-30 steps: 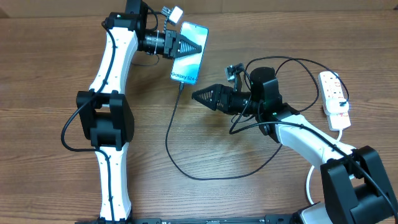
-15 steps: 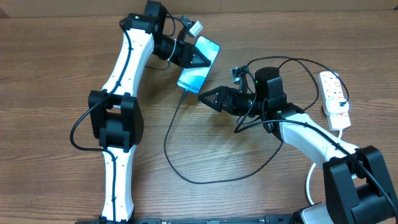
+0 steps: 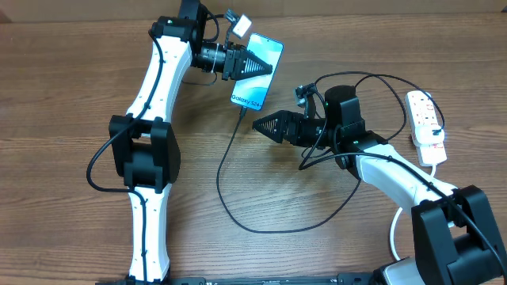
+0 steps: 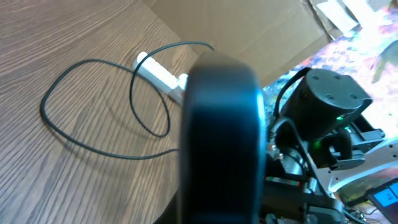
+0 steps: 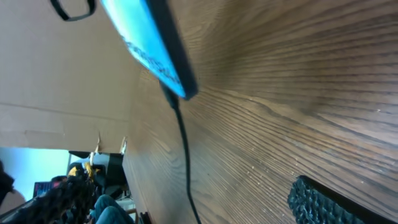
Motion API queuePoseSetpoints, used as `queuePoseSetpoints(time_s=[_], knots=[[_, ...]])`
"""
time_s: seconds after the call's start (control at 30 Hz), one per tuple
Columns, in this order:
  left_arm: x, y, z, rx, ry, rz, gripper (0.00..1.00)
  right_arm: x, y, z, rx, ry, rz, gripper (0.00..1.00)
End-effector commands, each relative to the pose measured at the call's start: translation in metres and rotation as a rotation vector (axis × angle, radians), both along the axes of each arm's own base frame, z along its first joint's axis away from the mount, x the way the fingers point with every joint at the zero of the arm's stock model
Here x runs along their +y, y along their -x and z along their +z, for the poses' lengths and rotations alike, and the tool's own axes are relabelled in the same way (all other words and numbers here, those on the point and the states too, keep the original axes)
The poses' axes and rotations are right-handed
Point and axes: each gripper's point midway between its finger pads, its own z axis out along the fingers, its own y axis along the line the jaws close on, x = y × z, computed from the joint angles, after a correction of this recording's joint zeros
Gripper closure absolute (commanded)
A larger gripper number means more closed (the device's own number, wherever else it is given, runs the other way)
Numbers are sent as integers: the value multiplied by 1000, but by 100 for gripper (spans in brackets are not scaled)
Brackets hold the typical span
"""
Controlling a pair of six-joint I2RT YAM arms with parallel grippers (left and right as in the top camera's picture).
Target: Plug charger to phone and switch on socket
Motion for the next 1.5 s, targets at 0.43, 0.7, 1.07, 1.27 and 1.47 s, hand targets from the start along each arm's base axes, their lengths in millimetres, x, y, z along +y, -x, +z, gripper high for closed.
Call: queuePoseSetpoints(time_s=[0.43, 0.7, 1.07, 1.27, 1.47], knots=[[26, -24, -92, 512, -562, 389, 96, -18, -12, -2, 24, 21, -57, 0], [32, -26, -136, 591, -653, 430, 96, -30, -10, -25, 104, 109, -125, 0], [36, -14, -192, 656, -800, 442, 96, -55, -14, -53, 159, 264, -255, 0], [34, -9, -197, 675, -814, 428, 96, -66, -22, -58, 141, 319, -317, 0], [41, -7, -204, 659, -878, 448, 95, -70, -20, -62, 154, 339, -327, 0]])
